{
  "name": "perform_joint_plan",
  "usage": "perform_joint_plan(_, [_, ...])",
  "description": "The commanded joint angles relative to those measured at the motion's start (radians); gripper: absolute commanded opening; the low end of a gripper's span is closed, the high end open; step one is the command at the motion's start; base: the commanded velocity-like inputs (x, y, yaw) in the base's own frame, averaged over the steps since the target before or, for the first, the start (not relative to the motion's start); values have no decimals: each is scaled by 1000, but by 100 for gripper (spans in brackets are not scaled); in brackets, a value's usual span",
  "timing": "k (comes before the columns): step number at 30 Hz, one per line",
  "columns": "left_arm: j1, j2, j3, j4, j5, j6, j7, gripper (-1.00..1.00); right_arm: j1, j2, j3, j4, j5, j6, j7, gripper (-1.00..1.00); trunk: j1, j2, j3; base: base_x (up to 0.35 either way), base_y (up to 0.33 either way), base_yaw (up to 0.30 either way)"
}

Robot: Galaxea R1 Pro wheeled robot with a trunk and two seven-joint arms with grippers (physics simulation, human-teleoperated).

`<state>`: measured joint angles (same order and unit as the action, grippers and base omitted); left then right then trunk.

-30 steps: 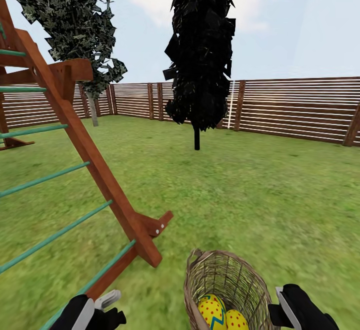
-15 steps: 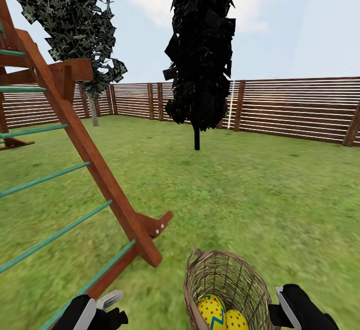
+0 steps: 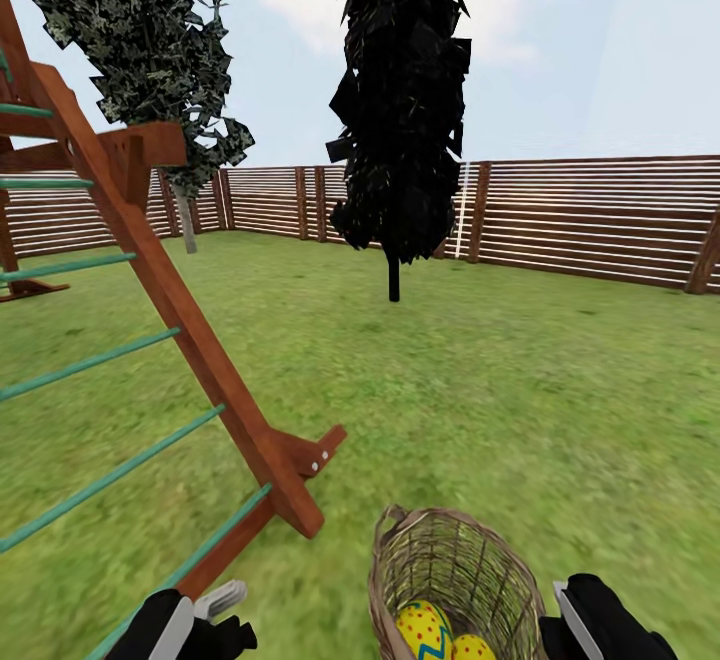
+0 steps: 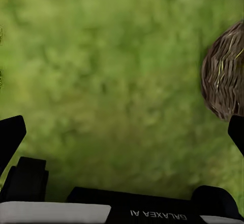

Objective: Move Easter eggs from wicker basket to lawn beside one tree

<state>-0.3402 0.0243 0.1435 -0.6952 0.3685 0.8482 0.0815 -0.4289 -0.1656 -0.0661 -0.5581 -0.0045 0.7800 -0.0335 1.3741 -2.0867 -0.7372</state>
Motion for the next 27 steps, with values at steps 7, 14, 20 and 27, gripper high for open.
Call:
perform_joint_plan(7, [0, 0, 1, -1, 10, 5, 9, 100, -1, 3, -2, -2, -15, 4, -2, -100, -27, 49, 21, 0, 0, 0])
perform_joint_plan(14, [0, 0, 1, -1, 10, 5, 9, 100, -1, 3, -2, -3, -15, 4, -2, -100, -54, 98, 43, 0, 0, 0])
perform_joint_plan(20, [0, -1, 1, -1, 10, 5, 9, 100, -1, 0, -3, -3, -15, 4, -2, -100, -77, 140, 62, 0, 0, -172])
perform_joint_plan(27, [0, -1, 1, -1, 10, 5, 9, 100, -1, -2, -4, -3, -16, 4, -3, -100, -104, 189, 85, 0, 0, -255])
